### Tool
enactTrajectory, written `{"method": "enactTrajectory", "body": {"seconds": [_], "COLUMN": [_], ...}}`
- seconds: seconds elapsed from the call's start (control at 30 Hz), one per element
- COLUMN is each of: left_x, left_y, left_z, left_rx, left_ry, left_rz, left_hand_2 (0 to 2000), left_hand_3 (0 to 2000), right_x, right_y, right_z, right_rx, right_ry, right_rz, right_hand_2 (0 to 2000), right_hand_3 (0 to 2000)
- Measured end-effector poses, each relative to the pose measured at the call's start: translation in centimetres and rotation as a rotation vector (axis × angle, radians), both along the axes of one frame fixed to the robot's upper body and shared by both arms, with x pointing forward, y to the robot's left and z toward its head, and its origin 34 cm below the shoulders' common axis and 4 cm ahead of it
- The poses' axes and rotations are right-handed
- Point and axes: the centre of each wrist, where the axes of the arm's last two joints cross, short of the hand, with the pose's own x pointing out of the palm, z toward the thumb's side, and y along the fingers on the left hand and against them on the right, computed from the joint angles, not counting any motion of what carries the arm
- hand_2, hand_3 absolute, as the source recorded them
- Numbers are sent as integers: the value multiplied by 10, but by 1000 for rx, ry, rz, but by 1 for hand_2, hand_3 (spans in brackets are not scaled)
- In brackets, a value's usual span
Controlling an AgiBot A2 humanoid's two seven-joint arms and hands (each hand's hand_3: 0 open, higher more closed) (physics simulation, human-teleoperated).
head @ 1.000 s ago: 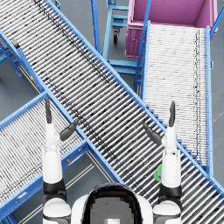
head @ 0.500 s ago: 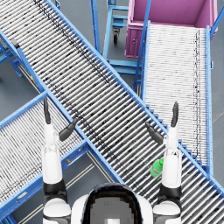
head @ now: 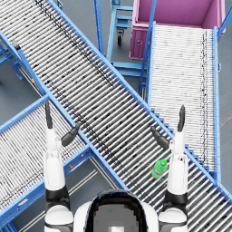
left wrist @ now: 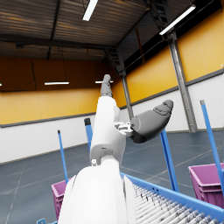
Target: Pick up the oil and place it on the left assembly line, put the cola on the right, and keep Sprite still
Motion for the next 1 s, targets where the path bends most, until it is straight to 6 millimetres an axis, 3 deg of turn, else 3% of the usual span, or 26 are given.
{"method": "enactTrajectory", "body": {"seconds": [1.0], "left_x": [-2], "left_y": [1], "left_z": [-1], "left_rx": [-19], "left_ry": [-4], "left_rz": [7], "left_hand_2": [0], "left_hand_3": [0], "right_x": [0], "right_y": [-1], "right_z": [-4], "right_rx": [19], "right_ry": [10], "right_rz": [-6], "right_hand_2": [0], "right_hand_3": [0]}}
